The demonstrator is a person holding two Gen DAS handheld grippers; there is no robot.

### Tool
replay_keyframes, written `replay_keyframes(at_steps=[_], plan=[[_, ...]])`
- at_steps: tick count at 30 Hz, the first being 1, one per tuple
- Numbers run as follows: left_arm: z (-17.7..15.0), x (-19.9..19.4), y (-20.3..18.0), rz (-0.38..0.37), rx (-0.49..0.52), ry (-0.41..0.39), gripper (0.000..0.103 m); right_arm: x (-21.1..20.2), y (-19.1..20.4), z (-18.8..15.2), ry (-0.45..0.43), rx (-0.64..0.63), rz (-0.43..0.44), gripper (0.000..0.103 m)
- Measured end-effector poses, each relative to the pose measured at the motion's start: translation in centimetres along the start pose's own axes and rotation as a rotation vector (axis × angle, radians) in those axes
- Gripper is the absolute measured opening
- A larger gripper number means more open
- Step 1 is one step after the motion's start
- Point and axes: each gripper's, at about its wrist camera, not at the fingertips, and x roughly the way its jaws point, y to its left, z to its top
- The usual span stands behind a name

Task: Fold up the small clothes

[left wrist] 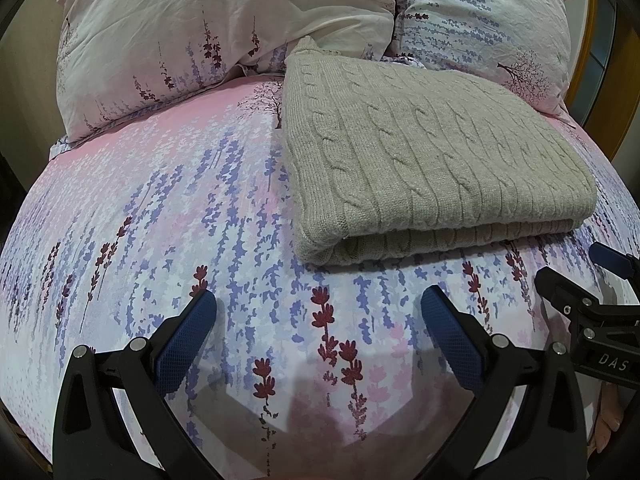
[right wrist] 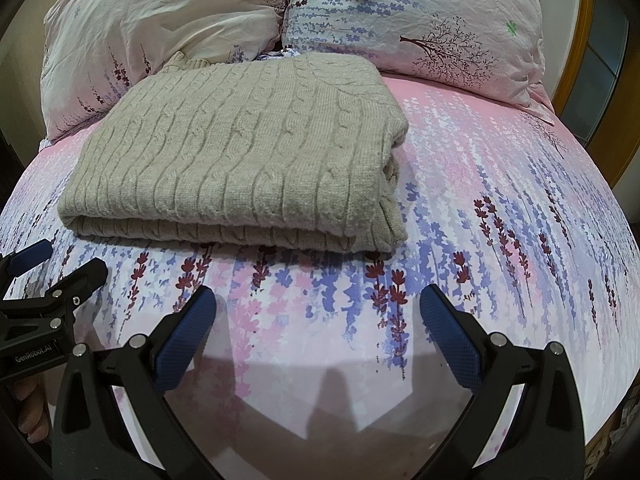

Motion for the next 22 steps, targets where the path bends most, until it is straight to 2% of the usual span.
replay_keyframes(at_steps=[22], plan=[[0.02, -0.01, 0.06, 0.001, 0.001, 0.007, 0.102, 0.01, 0.02, -0.01, 0.000, 0.000, 0.000, 0.101]])
